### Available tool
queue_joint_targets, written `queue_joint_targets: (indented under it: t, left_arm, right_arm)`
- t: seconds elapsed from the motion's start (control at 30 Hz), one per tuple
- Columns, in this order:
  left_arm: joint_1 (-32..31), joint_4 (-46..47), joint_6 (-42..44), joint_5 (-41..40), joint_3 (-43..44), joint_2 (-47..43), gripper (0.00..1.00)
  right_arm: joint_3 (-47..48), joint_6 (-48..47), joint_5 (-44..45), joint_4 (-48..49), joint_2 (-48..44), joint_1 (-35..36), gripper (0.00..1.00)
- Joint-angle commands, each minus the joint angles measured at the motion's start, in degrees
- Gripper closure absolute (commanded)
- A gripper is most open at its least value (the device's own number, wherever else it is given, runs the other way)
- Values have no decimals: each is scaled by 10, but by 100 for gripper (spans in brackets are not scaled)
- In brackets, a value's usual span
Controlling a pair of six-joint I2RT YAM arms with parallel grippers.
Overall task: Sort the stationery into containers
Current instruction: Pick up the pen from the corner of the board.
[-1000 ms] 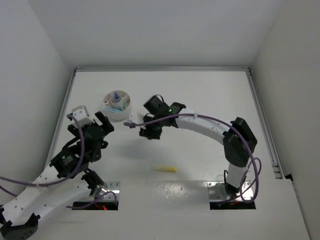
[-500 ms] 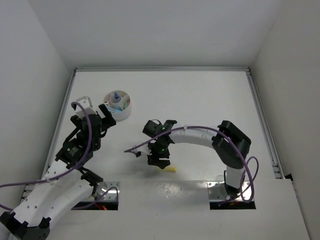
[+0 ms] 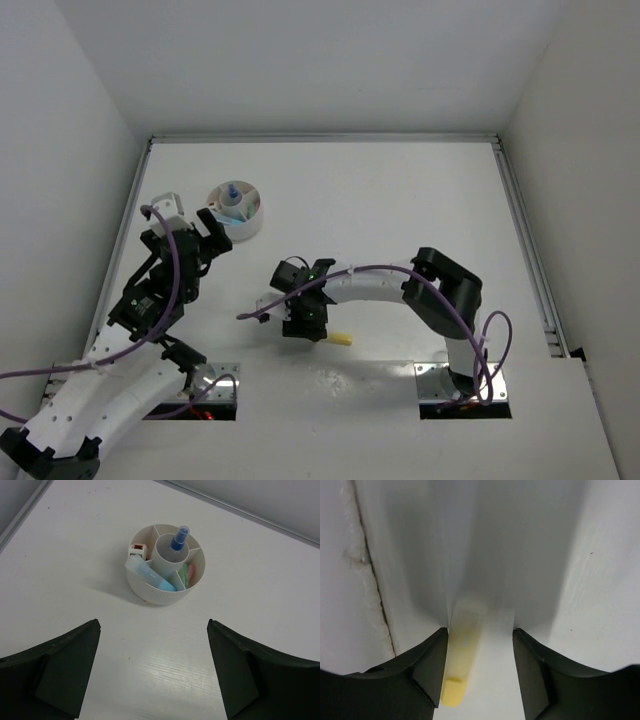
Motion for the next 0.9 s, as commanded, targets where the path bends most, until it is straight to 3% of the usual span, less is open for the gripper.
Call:
queue_joint_targets:
  t: [0.0,0.2,0.23,0.3,0.33,0.37,0.57,0.67,0.77,0.87]
  left_arm:
    - [6,20,9,4,-3,-11,6]
    - [6,20,9,4,-3,-16,6]
    - [6,20,9,4,-3,-21,6]
    - [6,20,9,-1,-3,-22,6]
    - [6,20,9,-1,-3,-22,6]
    - [6,20,9,-1,-3,-22,6]
    - [6,20,2,-30,-3,-42,6]
    - [6,13,-12,-64,-3,-71,6]
    - [6,13,-18,-73,-8,-92,6]
    - [6,13,-18,-85,-13,-104,6]
  right_arm:
    - [-2,62,68,43,10,17,45]
    - [-2,76,102,38,32,34,66]
    - [-2,82,109,38,39,34,71]
    - [-8,87,115,38,39,40,94]
    - [-8,87,116,38,39,40,94]
    - [-8,93,122,32,39,40,100]
    - [88,79,193,33,26,28,100]
    - [142,63,269,138,6,13,100]
    - [156,63,275,295,-14,0,100]
    - [250,63,268,335,26,-19,100]
